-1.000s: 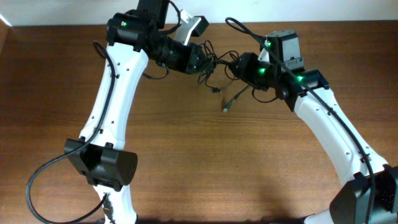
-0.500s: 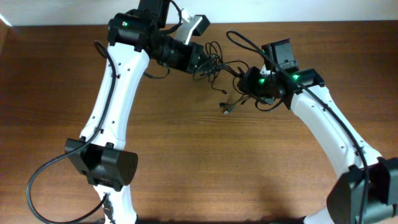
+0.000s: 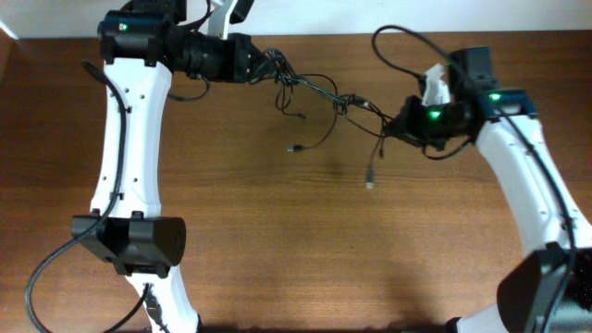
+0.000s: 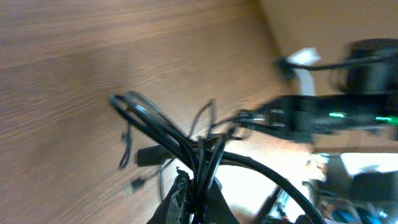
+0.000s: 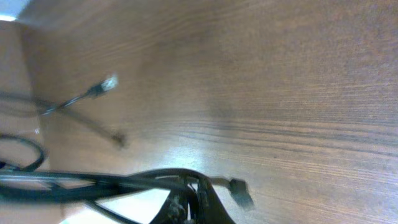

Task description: Untangle cables

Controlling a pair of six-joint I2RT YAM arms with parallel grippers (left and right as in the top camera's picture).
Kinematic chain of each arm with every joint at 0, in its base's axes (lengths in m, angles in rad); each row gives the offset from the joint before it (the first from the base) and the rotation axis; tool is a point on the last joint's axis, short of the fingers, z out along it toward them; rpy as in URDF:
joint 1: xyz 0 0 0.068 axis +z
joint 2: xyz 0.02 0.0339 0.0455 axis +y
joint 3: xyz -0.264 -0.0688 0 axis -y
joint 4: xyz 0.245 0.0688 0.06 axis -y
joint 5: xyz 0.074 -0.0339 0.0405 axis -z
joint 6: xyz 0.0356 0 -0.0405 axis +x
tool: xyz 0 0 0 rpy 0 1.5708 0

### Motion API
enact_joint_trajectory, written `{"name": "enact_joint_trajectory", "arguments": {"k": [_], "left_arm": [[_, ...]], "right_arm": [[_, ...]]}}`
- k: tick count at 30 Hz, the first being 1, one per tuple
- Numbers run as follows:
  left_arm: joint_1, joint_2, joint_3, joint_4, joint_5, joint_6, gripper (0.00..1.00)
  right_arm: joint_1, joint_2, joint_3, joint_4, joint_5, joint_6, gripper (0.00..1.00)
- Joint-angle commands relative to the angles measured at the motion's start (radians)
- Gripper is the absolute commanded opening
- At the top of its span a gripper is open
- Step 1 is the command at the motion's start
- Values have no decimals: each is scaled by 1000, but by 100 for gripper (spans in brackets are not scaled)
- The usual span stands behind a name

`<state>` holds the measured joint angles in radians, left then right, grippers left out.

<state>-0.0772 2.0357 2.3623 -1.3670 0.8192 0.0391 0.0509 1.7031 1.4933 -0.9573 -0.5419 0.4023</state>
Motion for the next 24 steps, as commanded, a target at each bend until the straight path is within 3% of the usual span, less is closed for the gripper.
{"name": "enact_joint_trajectory", "arguments": {"k": [1, 5, 7, 9, 11, 13, 14, 16, 21, 24], "left_arm": [[100, -47, 68, 12, -298, -29, 0], [100, -47, 68, -27, -444, -44, 0], [97, -47, 68, -42, -426, -55, 0], [97, -47, 68, -49, -319, -55, 0], [97, -47, 68, -44, -257, -109, 0], [97, -47, 68, -41, -257, -237, 0], [97, -47, 68, -41, -256, -299, 0], [95, -47, 68, -41, -226, -396, 0], [-2, -47, 68, 1, -175, -377, 0], [-50, -47, 68, 21, -174, -350, 0]], "right_arm": [[-193, -57, 18, -130, 183, -157, 4], [-417, -82, 23, -211, 173, -217, 4], [-471, -82, 23, -217, 19, -311, 4], [-435, -82, 23, -217, -43, -328, 4], [-369, -81, 23, -209, -65, -328, 19], [-267, -81, 23, -171, -99, -316, 43], [-216, -81, 23, -143, -103, -278, 55], [-116, -80, 23, -68, -102, -123, 56], [106, -30, 22, 183, -82, 258, 56], [177, 33, 22, 328, -76, 400, 62]]}}
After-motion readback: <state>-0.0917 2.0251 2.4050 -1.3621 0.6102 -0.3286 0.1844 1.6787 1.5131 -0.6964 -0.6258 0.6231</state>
